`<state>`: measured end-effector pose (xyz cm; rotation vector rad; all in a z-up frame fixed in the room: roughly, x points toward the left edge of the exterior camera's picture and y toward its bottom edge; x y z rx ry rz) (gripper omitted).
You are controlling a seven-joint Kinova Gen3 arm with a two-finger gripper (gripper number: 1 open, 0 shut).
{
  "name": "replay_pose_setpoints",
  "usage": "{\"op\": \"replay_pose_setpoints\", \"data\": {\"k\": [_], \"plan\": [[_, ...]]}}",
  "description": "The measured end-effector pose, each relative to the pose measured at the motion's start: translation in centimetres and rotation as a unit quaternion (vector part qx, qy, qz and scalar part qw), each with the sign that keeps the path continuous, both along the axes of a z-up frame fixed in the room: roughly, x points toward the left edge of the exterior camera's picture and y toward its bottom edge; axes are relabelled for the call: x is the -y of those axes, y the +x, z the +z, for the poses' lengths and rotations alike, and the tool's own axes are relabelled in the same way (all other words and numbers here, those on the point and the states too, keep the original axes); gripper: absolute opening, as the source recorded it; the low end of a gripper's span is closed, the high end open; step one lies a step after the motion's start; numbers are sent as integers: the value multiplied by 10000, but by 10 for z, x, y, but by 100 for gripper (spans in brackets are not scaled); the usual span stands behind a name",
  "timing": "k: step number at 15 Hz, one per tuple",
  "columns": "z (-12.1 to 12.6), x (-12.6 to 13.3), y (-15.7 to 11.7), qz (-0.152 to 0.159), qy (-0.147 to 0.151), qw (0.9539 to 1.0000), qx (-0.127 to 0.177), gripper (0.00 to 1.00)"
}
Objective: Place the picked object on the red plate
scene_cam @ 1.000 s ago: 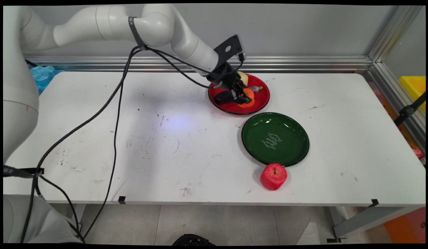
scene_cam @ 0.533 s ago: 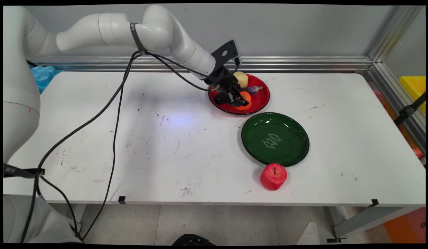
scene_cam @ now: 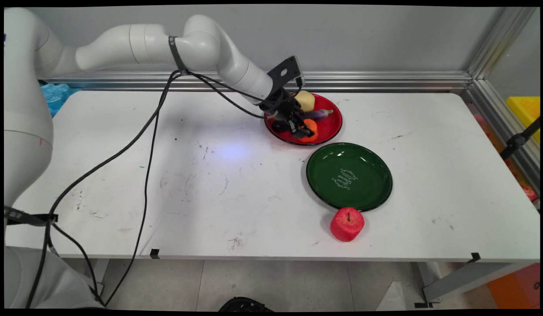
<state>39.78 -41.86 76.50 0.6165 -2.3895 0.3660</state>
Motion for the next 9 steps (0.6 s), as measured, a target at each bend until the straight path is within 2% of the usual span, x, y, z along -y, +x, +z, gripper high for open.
{"op": "replay_pose_setpoints", "data": {"k": [4,5,9], "plan": [[-4,2,2,16,7,10000,-11,0],[-5,2,2,20,8,10000,-17,100],[-7,4,2,46,-1,10000,-41,100]]}}
